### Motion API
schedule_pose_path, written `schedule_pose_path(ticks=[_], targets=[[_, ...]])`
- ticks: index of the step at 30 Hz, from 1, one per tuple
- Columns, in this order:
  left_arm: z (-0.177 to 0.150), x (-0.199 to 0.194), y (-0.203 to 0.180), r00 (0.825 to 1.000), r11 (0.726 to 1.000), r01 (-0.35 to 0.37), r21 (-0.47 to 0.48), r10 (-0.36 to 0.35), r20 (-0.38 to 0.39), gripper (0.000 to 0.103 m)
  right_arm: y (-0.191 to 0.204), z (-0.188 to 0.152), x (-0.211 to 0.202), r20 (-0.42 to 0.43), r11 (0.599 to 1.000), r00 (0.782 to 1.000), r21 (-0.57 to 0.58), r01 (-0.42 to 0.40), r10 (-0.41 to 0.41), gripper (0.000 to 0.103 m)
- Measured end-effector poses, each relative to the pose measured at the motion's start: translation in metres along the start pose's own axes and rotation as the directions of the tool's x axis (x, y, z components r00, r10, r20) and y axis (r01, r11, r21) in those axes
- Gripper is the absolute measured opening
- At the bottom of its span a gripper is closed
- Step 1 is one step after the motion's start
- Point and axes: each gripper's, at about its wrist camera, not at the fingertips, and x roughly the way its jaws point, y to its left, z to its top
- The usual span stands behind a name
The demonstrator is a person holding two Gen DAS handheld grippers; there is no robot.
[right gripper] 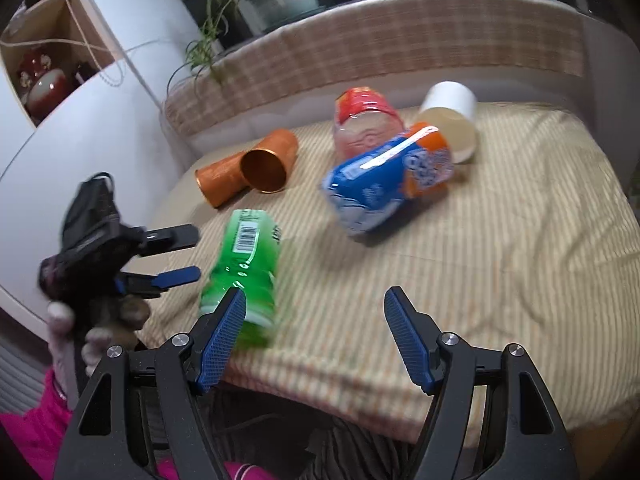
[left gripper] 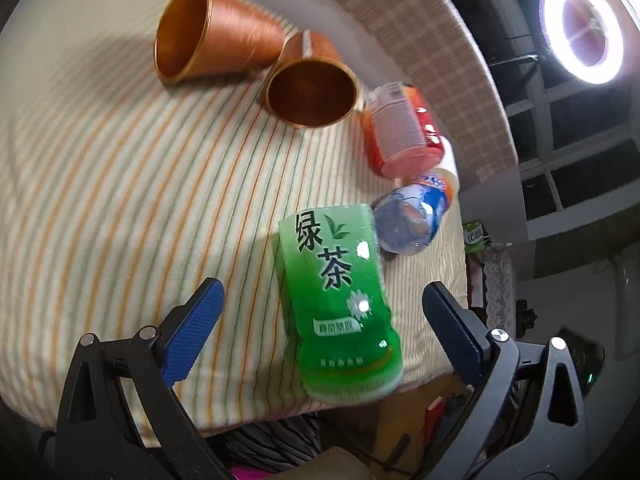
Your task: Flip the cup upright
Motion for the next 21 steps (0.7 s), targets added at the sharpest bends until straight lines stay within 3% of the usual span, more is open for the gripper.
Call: schedule_pose_path(ticks=[3, 8, 12, 17, 21], targets=[[0.003, 0.009, 0.001, 1.0, 1.0, 0.0, -0.025, -0.001, -0.01, 0.1, -0.008, -0.007, -0.008, 0.011, 1.0, 1.0, 0.017, 0.006, -0.006, 0.071], [0.005, 0.024, 0.003, 0.999, 0.999, -0.005, -0.035, 0.003, -0.045, 0.084, -0.014, -0.012, -0.01, 0.012, 0.999, 1.0, 0.032, 0.009, -0.01, 0.071], [0.004, 0.026, 0.0, 0.999, 1.0, -0.006, -0.016, 0.005, -0.052, 0.082, -0.016, -0.014, -0.01, 0.018, 0.999, 1.0, 0.042, 0.013, -0.014, 0.071], [0.004, 0.029, -0.006, 0.998, 1.0, -0.008, 0.012, 0.009, -0.061, 0.066, -0.017, -0.015, -0.009, 0.018, 0.998, 1.0, 0.051, 0.022, -0.023, 0.071], [0.004, 0.028, -0.012, 0.999, 0.999, -0.016, 0.043, 0.018, -0.048, 0.064, -0.019, -0.015, -0.013, 0.031, 0.998, 0.999, 0.058, 0.032, -0.034, 0.071]])
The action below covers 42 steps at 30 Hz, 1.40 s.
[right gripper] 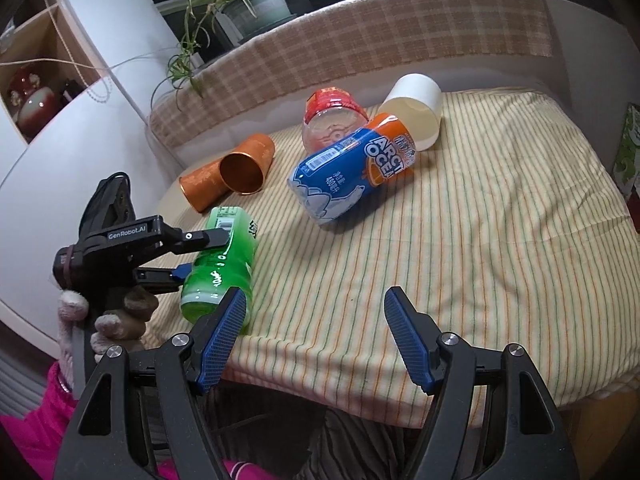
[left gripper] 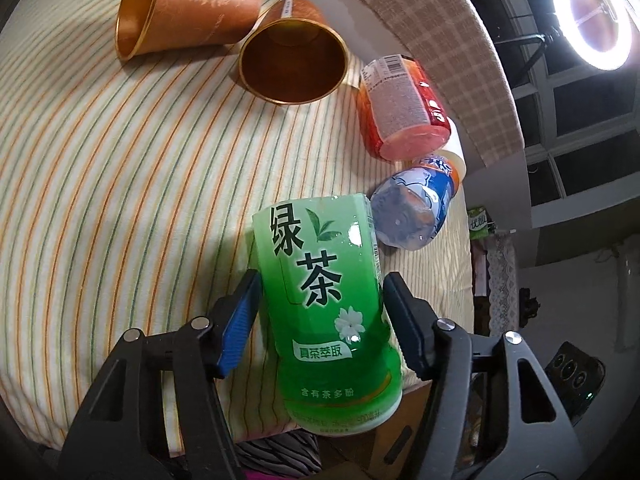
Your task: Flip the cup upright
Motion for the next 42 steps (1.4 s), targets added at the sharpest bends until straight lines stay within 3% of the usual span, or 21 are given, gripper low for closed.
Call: schedule_pose_path(ticks=[6, 10, 14, 25, 36, 40, 42], targets=[[-0.007, -0.015, -0.016, 0.996, 0.995, -0.056, 0.084, 0.049, 0.079, 0.063, -0.002, -0.001, -0.003, 0.012, 1.0, 1.0, 0.01, 0.009, -0.009, 0.071], [-0.015, -0.028, -0.036, 0.984, 0.976, -0.115, 0.186, 0.085, 0.158, 0.063, -0.003, -0.002, -0.003, 0.018, 1.0, 1.0, 0.021, 0.014, -0.015, 0.071], [-0.021, -0.035, -0.05, 0.964, 0.951, -0.179, 0.251, 0.119, 0.237, 0.063, -0.001, -0.004, -0.005, 0.035, 0.999, 0.999, 0.028, 0.022, -0.023, 0.071], [-0.033, -0.038, -0.069, 0.915, 0.879, -0.318, 0.354, 0.187, 0.358, 0.062, -0.001, -0.008, -0.014, 0.075, 0.997, 0.995, 0.038, 0.066, -0.069, 0.071], [-0.041, -0.031, -0.081, 0.885, 0.82, -0.393, 0.416, 0.216, 0.412, 0.062, -0.003, -0.01, -0.015, 0.086, 0.995, 0.991, 0.036, 0.096, -0.099, 0.071], [-0.047, -0.02, -0.086, 0.883, 0.786, -0.414, 0.46, 0.223, 0.414, 0.062, -0.007, -0.011, -0.016, 0.091, 0.993, 0.99, 0.052, 0.104, -0.108, 0.071], [-0.051, -0.017, -0.09, 0.873, 0.758, -0.436, 0.485, 0.225, 0.433, 0.062, -0.008, -0.011, -0.017, 0.093, 0.993, 0.989, 0.057, 0.106, -0.111, 0.071]])
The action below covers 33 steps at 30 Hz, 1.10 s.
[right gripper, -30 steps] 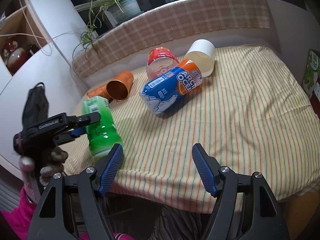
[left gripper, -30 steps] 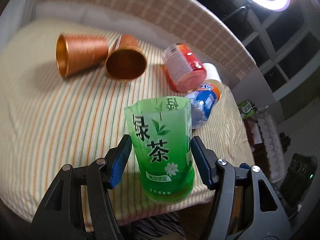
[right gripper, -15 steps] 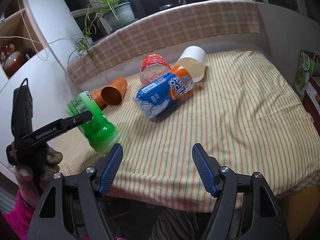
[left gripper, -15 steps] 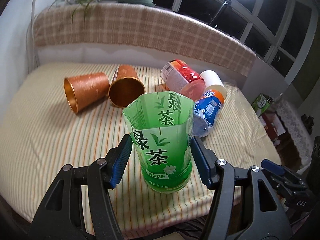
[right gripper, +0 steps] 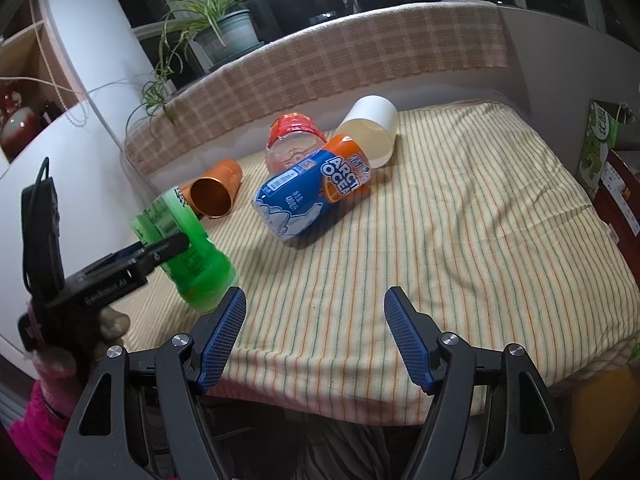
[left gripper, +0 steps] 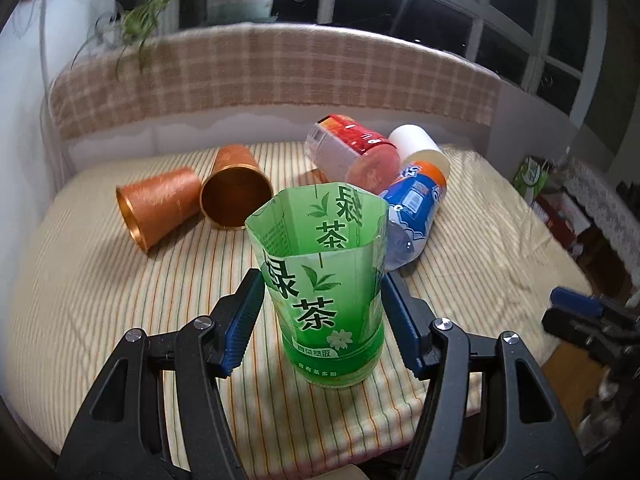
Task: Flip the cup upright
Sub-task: 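Open the right tool and release the upright green bottle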
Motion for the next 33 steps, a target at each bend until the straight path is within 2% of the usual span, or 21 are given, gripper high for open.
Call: schedule_pose_path(ticks=[8, 15, 16, 17, 19, 27, 33], targets=[[-0.006, -0.005, -0.016, 1.0, 0.997, -0.01, 0.071, 0.008, 0.018, 0.062, -0.002, 0.0, -0.008, 0.019, 1.0, 1.0, 0.005, 0.01, -0.01, 0.071], [-0.013, -0.008, -0.012, 0.999, 0.997, 0.049, 0.055, -0.049, -0.012, 0.064, 0.001, 0.0, -0.009, 0.02, 1.0, 1.0, 0.0, 0.009, -0.009, 0.071], [-0.013, -0.008, -0.012, 0.999, 0.997, 0.049, 0.054, -0.048, -0.013, 0.068, 0.001, 0.0, -0.009, 0.02, 1.0, 1.0, -0.001, 0.009, -0.008, 0.071], [-0.014, -0.008, -0.012, 0.999, 0.997, 0.051, 0.051, -0.05, -0.015, 0.076, 0.002, -0.001, -0.009, 0.019, 1.0, 1.0, -0.001, 0.007, -0.007, 0.071], [-0.014, -0.01, -0.01, 0.997, 0.997, 0.073, 0.04, -0.073, -0.015, 0.083, 0.003, -0.001, -0.009, 0.019, 1.0, 1.0, -0.003, 0.005, -0.005, 0.071], [-0.019, -0.021, -0.003, 0.995, 0.995, 0.099, 0.016, -0.099, -0.006, 0.085, 0.011, -0.002, -0.011, 0.037, 0.999, 0.999, -0.038, 0.023, -0.022, 0.071], [-0.025, -0.043, 0.013, 0.997, 0.998, 0.067, -0.005, -0.067, 0.039, 0.085, 0.023, -0.005, -0.017, 0.088, 0.994, 0.994, -0.087, 0.069, -0.061, 0.071]])
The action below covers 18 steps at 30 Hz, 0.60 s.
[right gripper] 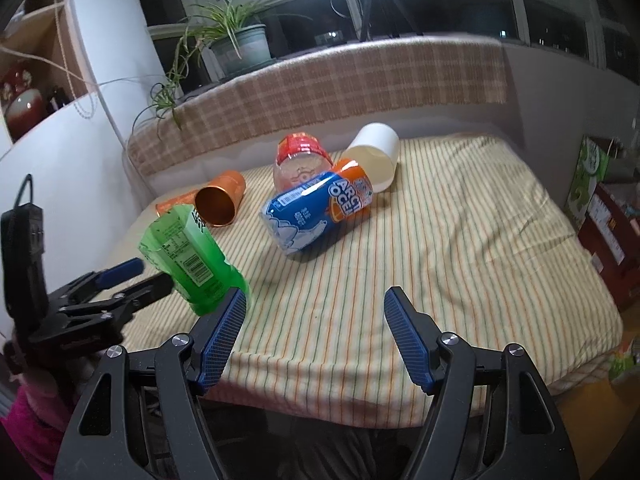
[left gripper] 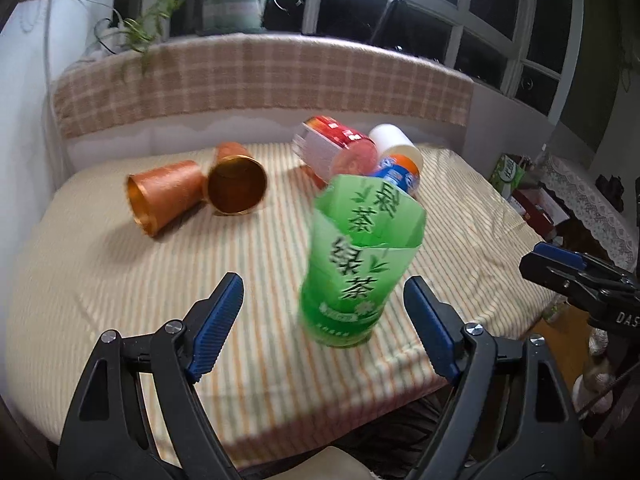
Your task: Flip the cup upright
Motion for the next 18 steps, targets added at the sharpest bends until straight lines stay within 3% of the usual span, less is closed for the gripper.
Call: schedule_pose_path(ticks=[5, 9, 13, 18], targets=[[-0.004, -0.035, 0.011, 0.991, 0.997, -0.075, -0.01, 0.076, 0.106, 0.085, 0.014, 0.001, -0.01, 0.072, 0.996, 0.995, -0.055, 0.071, -0.067, 0.071], [-0.005, -0.063, 0.015, 0.966, 0.988, -0.153, -0.016, 0.153, 0.207, 0.086, 0.021, 0.002, -0.018, 0.127, 0.989, 0.986, -0.082, 0.12, -0.109, 0.077], [-0.009, -0.089, 0.017, 0.929, 0.977, -0.208, -0.037, 0.209, 0.306, 0.099, 0.029, 0.004, -0.025, 0.194, 0.979, 0.968, -0.1, 0.179, -0.157, 0.079], [-0.011, -0.105, 0.018, 0.904, 0.969, -0.241, -0.046, 0.242, 0.353, 0.101, 0.034, 0.005, -0.032, 0.258, 0.967, 0.946, -0.103, 0.231, -0.199, 0.081]])
